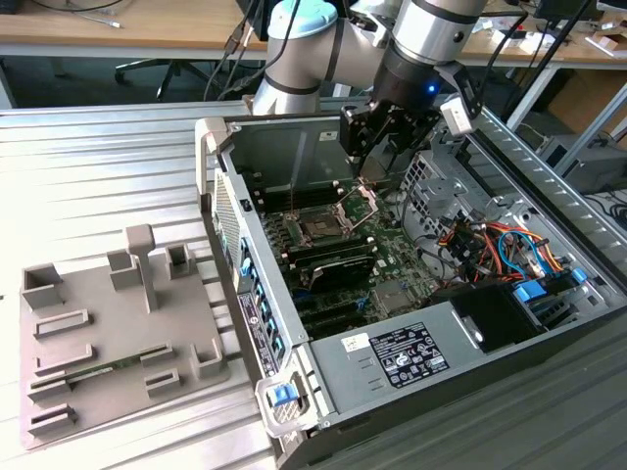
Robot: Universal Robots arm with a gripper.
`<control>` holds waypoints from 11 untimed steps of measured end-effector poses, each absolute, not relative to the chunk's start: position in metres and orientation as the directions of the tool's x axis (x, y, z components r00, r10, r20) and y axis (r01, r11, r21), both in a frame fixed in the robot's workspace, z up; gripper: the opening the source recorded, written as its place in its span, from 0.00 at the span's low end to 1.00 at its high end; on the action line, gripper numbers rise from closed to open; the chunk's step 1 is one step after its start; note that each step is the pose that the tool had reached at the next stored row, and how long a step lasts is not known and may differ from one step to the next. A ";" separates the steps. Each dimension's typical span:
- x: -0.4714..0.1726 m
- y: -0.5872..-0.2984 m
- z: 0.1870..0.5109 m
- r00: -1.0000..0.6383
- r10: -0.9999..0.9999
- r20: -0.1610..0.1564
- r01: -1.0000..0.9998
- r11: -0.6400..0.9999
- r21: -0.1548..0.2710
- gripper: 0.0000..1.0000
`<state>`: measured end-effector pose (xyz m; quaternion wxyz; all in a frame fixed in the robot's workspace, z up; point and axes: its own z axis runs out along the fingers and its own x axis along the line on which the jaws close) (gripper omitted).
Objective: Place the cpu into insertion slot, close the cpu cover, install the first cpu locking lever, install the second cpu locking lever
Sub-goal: 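Place the cpu into insertion slot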
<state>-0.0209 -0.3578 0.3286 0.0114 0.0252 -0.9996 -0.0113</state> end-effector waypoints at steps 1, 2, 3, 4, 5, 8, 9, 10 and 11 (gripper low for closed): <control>-0.021 -0.358 0.328 -0.998 -0.051 0.022 -0.050 0.998 0.023 0.55; -0.021 -0.358 0.328 -0.998 -0.051 0.022 -0.050 0.998 0.023 0.55; -0.021 -0.358 0.328 -0.998 -0.051 0.022 -0.050 0.998 0.023 0.55; -0.021 -0.358 0.327 -0.998 -0.051 0.022 -0.050 0.998 0.023 0.55; -0.021 -0.358 0.327 -0.998 -0.051 0.022 -0.050 0.998 0.023 0.55; -0.021 -0.358 0.326 -0.998 -0.051 0.022 -0.050 0.998 0.023 0.55; -0.021 -0.358 0.326 -0.998 -0.051 0.022 -0.050 0.998 0.023 0.55; -0.021 -0.358 0.325 -0.998 -0.051 0.022 -0.050 0.998 0.023 0.55; -0.021 -0.358 0.325 -0.998 -0.051 0.022 -0.050 0.998 0.023 0.55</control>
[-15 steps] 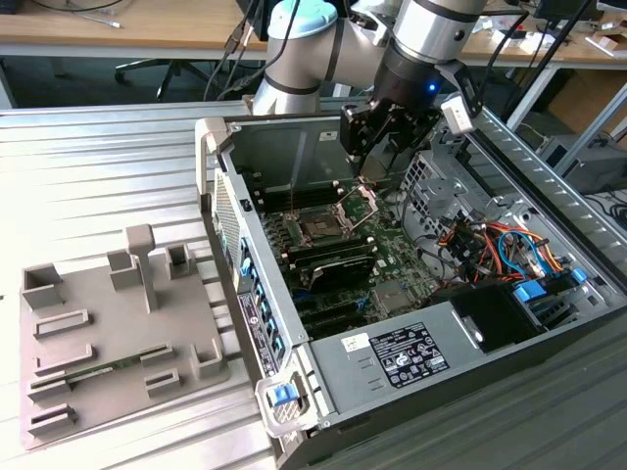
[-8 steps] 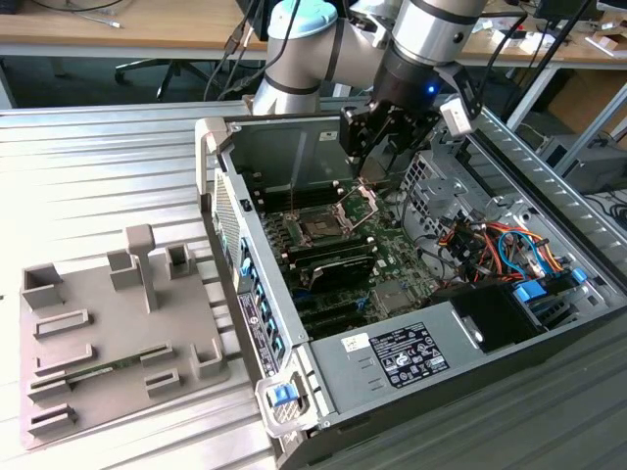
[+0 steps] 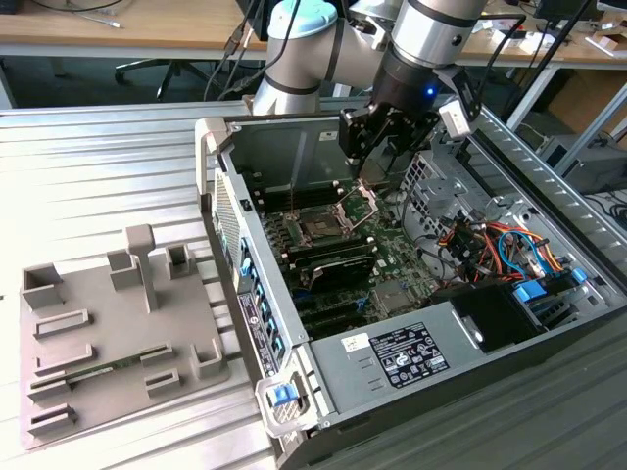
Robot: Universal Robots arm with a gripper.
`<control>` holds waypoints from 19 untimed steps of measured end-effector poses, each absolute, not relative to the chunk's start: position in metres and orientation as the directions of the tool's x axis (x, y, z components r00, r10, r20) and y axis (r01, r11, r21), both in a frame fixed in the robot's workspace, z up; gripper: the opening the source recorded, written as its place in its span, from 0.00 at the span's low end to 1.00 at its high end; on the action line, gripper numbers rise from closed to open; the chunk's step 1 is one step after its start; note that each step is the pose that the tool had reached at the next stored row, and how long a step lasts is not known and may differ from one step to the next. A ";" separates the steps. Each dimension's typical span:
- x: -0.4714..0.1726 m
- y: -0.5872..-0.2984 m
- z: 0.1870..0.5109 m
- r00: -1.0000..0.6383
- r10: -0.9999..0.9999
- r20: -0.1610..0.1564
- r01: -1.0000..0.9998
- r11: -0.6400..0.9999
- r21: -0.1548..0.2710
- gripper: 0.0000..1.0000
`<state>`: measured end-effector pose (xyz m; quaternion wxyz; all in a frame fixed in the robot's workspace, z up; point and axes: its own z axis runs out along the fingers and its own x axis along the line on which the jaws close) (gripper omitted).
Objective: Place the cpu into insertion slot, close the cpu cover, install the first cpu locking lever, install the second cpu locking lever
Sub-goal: 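Place the cpu into insertion slot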
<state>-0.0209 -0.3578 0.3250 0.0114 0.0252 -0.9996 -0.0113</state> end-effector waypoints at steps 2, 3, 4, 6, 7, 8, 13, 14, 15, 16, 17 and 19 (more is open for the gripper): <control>-0.021 -0.358 0.324 -0.998 -0.051 0.022 -0.050 0.998 0.023 0.55; -0.021 -0.358 0.324 -0.998 -0.051 0.022 -0.050 0.998 0.023 0.55; -0.021 -0.358 0.323 -0.998 -0.051 0.022 -0.050 0.998 0.023 0.55; -0.021 -0.358 0.322 -0.998 -0.051 0.022 -0.050 0.998 0.023 0.55; -0.021 -0.358 0.322 -0.998 -0.051 0.022 -0.050 0.998 0.023 0.55; -0.021 -0.358 0.321 -0.998 -0.051 0.022 -0.050 0.998 0.023 0.55; -0.021 -0.358 0.319 -0.998 -0.051 0.022 -0.050 0.998 0.023 0.55; -0.021 -0.358 0.318 -0.998 -0.051 0.022 -0.050 0.998 0.023 0.55; -0.021 -0.358 0.318 -0.998 -0.051 0.022 -0.050 0.998 0.023 0.55; -0.021 -0.358 0.317 -0.998 -0.051 0.022 -0.050 0.998 0.023 0.55; -0.021 -0.358 0.316 -0.998 -0.051 0.022 -0.050 0.998 0.023 0.55; -0.021 -0.358 0.315 -0.998 -0.051 0.022 -0.050 0.998 0.023 0.55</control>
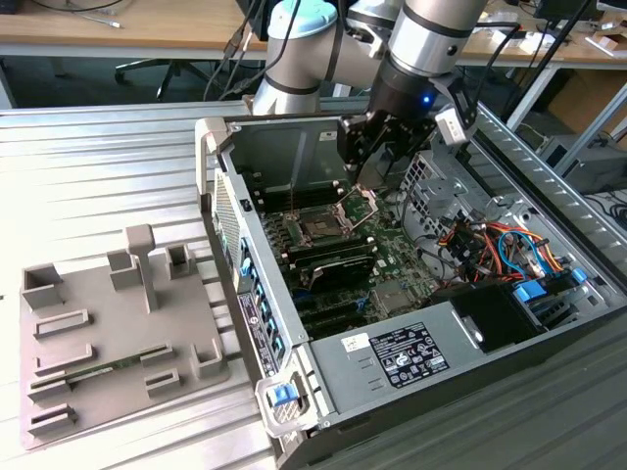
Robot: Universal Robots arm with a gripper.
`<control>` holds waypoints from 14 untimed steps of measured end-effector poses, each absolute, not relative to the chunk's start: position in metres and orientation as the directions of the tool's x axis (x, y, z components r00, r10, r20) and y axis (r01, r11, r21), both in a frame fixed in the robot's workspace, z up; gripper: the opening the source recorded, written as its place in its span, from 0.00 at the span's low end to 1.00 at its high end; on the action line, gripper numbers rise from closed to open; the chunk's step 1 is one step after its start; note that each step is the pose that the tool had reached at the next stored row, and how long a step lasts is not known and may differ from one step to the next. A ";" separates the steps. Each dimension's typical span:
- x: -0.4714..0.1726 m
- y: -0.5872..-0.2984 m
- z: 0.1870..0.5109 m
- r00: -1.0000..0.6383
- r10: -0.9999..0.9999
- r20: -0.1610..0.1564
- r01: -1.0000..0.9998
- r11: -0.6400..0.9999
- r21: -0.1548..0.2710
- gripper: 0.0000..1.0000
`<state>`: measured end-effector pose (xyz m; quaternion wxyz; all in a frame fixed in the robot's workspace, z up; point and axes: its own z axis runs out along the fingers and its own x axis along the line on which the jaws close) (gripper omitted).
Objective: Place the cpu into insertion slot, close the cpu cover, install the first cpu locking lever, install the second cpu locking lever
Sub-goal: 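Place the cpu into insertion slot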
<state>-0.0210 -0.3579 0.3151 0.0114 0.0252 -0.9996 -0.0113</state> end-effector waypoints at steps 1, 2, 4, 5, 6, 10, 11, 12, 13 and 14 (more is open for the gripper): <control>-0.021 -0.358 0.315 -0.998 -0.051 0.022 -0.050 0.998 0.023 0.55; -0.021 -0.358 0.314 -0.998 -0.051 0.022 -0.050 0.998 0.023 0.55; -0.021 -0.358 0.313 -0.998 -0.051 0.022 -0.050 0.998 0.023 0.55; -0.021 -0.358 0.312 -0.998 -0.051 0.022 -0.050 0.998 0.023 0.55; -0.021 -0.358 0.312 -0.998 -0.051 0.022 -0.050 0.998 0.023 0.55; -0.021 -0.358 0.310 -0.998 -0.051 0.022 -0.050 0.998 0.023 0.55; -0.021 -0.358 0.310 -0.998 -0.051 0.022 -0.050 0.998 0.023 0.55; -0.021 -0.358 0.310 -0.998 -0.051 0.022 -0.050 0.998 0.023 0.55; -0.021 -0.358 0.309 -0.998 -0.051 0.022 -0.050 0.998 0.023 0.55; -0.021 -0.358 0.309 -0.998 -0.051 0.022 -0.050 0.998 0.023 0.55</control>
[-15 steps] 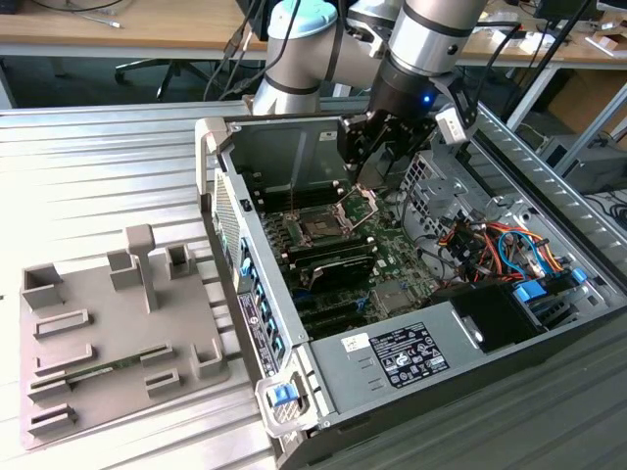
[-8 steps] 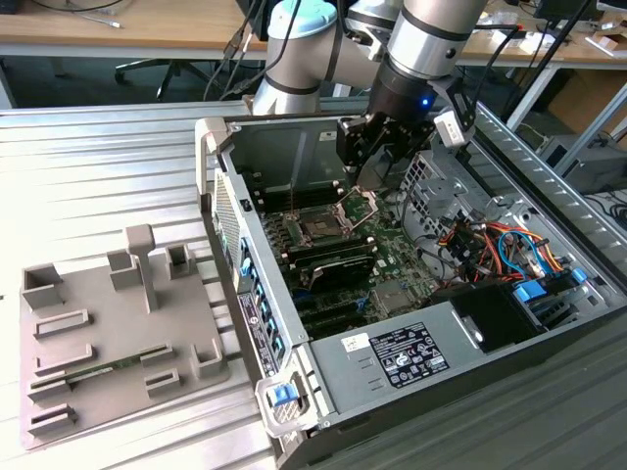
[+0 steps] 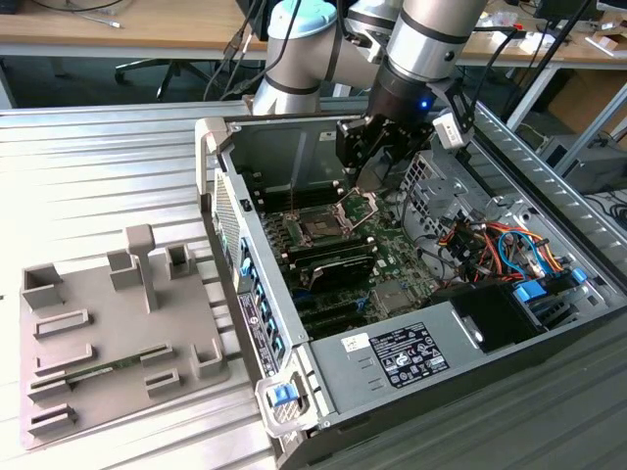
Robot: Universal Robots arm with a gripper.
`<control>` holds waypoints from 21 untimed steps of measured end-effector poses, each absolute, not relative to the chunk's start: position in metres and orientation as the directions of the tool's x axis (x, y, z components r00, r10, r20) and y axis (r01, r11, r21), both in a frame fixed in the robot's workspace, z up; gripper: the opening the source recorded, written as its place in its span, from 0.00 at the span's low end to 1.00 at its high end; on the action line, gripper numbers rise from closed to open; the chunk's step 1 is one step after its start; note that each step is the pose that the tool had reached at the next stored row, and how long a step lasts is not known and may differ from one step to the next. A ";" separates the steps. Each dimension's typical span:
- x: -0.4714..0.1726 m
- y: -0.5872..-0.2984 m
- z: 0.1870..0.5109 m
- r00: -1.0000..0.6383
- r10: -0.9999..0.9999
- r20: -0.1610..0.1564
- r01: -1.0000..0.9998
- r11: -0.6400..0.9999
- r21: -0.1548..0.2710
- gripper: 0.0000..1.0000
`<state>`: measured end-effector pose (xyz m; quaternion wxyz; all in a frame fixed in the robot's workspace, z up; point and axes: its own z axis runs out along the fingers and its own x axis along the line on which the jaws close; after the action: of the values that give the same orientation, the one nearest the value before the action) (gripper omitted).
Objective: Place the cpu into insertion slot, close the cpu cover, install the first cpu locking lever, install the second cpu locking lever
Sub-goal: 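Place the cpu into insertion slot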
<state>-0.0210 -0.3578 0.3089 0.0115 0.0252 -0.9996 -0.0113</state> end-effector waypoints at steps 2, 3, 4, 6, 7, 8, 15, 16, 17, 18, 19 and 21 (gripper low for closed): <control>-0.021 -0.358 0.308 -0.998 -0.051 0.022 -0.050 0.998 0.023 0.55; -0.021 -0.358 0.308 -0.998 -0.051 0.022 -0.050 0.998 0.023 0.55; -0.021 -0.358 0.307 -0.998 -0.051 0.022 -0.050 0.998 0.023 0.55; -0.021 -0.358 0.306 -0.998 -0.051 0.022 -0.050 0.998 0.023 0.55; -0.021 -0.358 0.305 -0.998 -0.051 0.022 -0.050 0.998 0.023 0.55; -0.021 -0.358 0.305 -0.998 -0.051 0.022 -0.050 0.998 0.023 0.55; -0.021 -0.358 0.301 -0.998 -0.051 0.022 -0.050 0.998 0.023 0.55; -0.021 -0.358 0.300 -0.998 -0.051 0.022 -0.050 0.998 0.023 0.55; -0.021 -0.358 0.299 -0.998 -0.051 0.022 -0.050 0.998 0.023 0.55; -0.021 -0.358 0.299 -0.998 -0.051 0.022 -0.050 0.998 0.023 0.55; -0.021 -0.358 0.298 -0.998 -0.051 0.022 -0.050 0.998 0.023 0.55; -0.021 -0.358 0.297 -0.998 -0.051 0.022 -0.050 0.998 0.023 0.55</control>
<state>-0.0209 -0.3579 0.2974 0.0115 0.0252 -0.9996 -0.0113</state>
